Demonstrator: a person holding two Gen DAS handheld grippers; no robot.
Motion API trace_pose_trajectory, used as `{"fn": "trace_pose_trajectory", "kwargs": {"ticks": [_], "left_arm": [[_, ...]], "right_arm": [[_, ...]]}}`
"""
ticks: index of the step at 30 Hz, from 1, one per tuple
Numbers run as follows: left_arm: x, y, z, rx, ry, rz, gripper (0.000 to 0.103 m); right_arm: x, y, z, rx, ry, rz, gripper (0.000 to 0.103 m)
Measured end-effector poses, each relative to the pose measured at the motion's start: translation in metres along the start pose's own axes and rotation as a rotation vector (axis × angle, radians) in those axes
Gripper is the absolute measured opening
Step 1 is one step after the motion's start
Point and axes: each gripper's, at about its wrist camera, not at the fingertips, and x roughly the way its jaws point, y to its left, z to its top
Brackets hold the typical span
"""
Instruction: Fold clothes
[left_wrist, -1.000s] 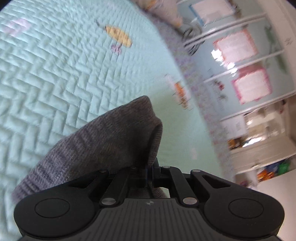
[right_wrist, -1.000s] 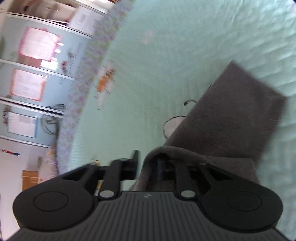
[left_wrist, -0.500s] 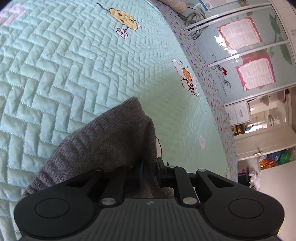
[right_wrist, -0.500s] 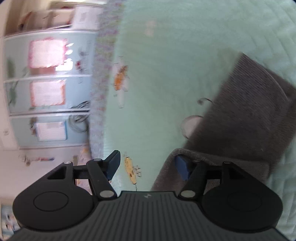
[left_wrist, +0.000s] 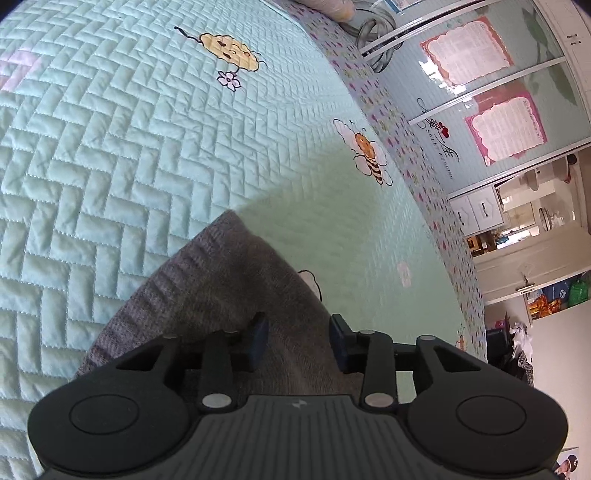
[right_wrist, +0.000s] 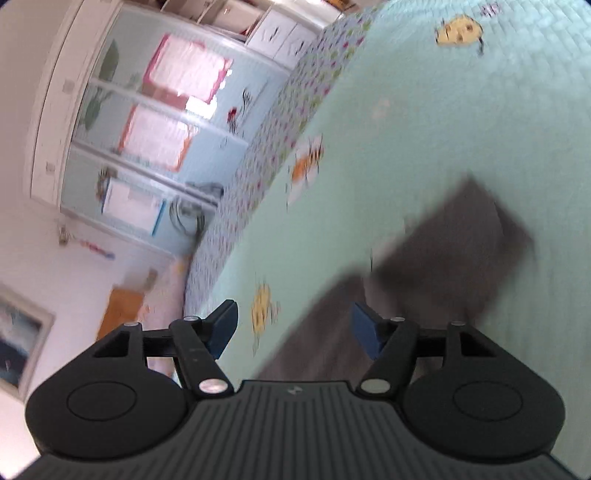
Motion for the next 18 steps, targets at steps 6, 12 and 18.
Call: {"fn": "trace_pose_trajectory", "kwargs": {"ticks": [6, 12, 18], "left_arm": [[-0.028, 0.001, -0.010, 0.030, -0.007, -0.026, 0.051], [-0.068, 0.021, -0.056, 0.087, -0.020, -0.076, 0.058], [-0.081, 0.047, -0.126, 0.182, 0.031, -0.060, 0.063]], "right_arm": [[-0.045, -0.013, -0.068, -0.209, -0.092, -0.127, 0.072], [-0.033, -0.009, -0.103, -0.599, -0.131, -0.361, 0.075], [-0.011, -0.001, -0.116, -0.833, -0.208, -0.486, 0.071]]}}
